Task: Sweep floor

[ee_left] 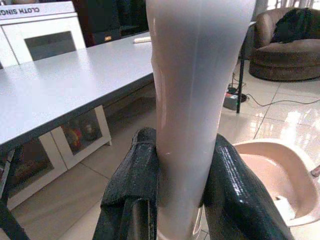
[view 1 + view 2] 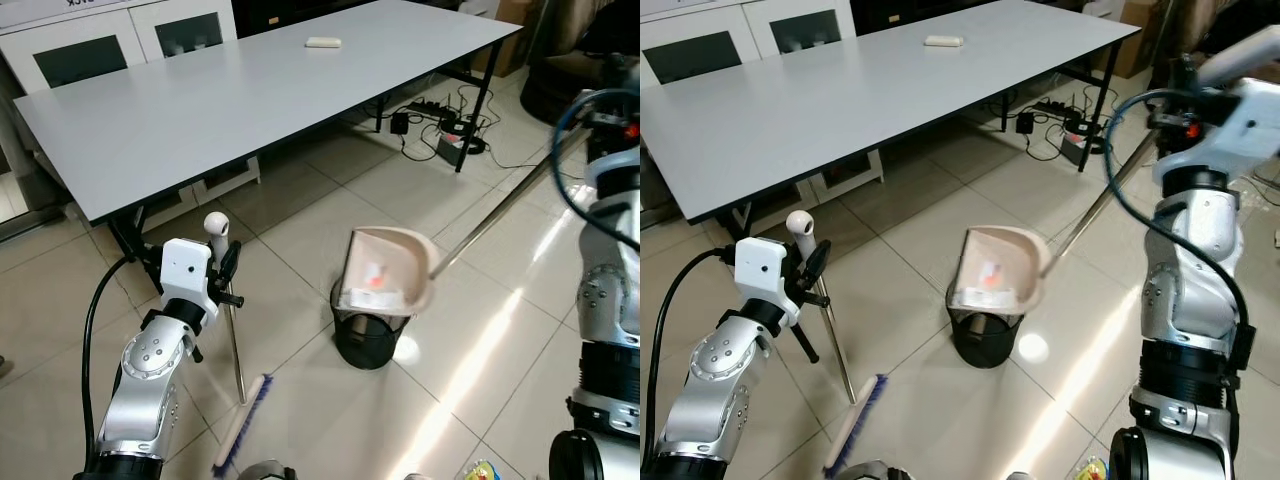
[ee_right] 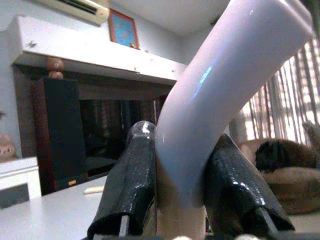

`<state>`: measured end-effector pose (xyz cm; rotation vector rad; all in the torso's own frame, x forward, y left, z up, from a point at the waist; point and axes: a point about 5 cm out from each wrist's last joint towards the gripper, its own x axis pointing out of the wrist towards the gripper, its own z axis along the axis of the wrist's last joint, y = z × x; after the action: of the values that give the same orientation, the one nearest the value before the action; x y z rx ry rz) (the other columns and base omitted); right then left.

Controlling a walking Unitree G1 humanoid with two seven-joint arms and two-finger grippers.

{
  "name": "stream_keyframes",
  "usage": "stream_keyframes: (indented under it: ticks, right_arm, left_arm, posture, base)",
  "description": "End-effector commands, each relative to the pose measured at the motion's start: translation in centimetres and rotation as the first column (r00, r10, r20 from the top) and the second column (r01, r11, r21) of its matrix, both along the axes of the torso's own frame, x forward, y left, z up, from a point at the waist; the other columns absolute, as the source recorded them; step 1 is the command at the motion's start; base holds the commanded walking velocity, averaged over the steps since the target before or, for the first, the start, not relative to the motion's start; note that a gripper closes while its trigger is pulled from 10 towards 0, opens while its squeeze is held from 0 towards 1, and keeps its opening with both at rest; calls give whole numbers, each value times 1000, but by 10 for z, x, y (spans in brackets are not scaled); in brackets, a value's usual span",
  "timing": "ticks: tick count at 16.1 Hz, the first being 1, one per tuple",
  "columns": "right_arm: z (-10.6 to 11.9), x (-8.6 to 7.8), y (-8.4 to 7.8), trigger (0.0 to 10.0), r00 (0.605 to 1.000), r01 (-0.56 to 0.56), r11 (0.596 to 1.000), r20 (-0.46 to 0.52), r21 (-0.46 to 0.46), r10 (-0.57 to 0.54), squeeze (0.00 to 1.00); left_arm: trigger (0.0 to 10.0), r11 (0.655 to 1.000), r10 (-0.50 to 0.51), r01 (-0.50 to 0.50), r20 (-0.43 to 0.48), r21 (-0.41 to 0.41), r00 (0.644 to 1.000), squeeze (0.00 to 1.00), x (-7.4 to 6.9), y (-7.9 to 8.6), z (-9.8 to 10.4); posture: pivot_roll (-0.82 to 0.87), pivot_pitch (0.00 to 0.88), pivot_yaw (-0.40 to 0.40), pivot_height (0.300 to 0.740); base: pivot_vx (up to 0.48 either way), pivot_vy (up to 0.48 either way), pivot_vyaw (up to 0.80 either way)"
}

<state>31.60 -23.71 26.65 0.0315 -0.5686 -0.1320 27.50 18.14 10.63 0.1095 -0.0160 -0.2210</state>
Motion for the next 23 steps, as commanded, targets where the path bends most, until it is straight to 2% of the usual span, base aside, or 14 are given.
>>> stream_keyframes:
  ticks: [1,3,5,9,11,14,16,19,21,22,23]
  right_arm:
    - [18,1,9,10000,996,-33,997,85,-73,40,0]
    - [18,2,19,10000,992,-72,984,95,-165,89,0]
    - [15,3,43,10000,975,-129,941,135,-314,179,0]
    - [12,11,57,10000,962,-162,921,152,-355,228,0]
    - [3,20,80,10000,938,-235,859,124,-455,323,0]
    - [-2,21,92,10000,924,-257,812,111,-523,365,0]
    - [-13,22,111,10000,893,-304,757,104,-579,439,0]
    - [-21,25,121,10000,881,-308,719,99,-624,463,0]
    - [-22,28,122,10000,883,-291,726,117,-623,454,0]
    - [-25,29,124,10000,884,-284,709,110,-645,454,0]
    - [-30,31,129,10000,883,-273,667,94,-693,460,0]
  left_arm:
    - [10000,1000,-12,11,28,17,1000,0,2,-1,5]
    - [10000,1000,-13,12,26,16,1000,0,1,-1,4]
    - [10000,1000,-19,18,26,16,999,0,2,-2,4]
    - [10000,1000,-21,20,33,20,999,0,4,-2,6]
    - [10000,1000,-18,17,41,25,999,0,5,-2,9]
    - [10000,1000,-16,15,44,26,999,0,5,-2,10]
    - [10000,999,-19,18,43,30,999,0,3,-2,9]
    - [10000,999,-17,16,50,34,999,0,4,-3,11]
    - [10000,999,-12,10,55,36,998,0,4,-2,12]
    - [10000,999,-10,8,57,38,998,0,4,-1,13]
    - [10000,999,-6,4,58,43,998,0,3,1,13]
  posture:
    - [-11,34,50,740]
    - [-12,36,52,740]
    - [-13,37,54,740]
    - [4,41,49,740]
    - [18,45,37,740]
    - [18,47,36,740]
    - [19,49,36,740]
    - [33,60,30,740]
    - [42,63,26,740]
    - [48,67,26,740]
    - [49,65,27,740]
  base:
    - [0,0,0]
    - [0,0,0]
    - [0,0,0]
    - [0,0,0]
    - [0,0,0]
    - [0,0,0]
    - [0,0,0]
    - [0,0,0]
    - [0,0,0]
    - [0,0,0]
    - [0,0,0]
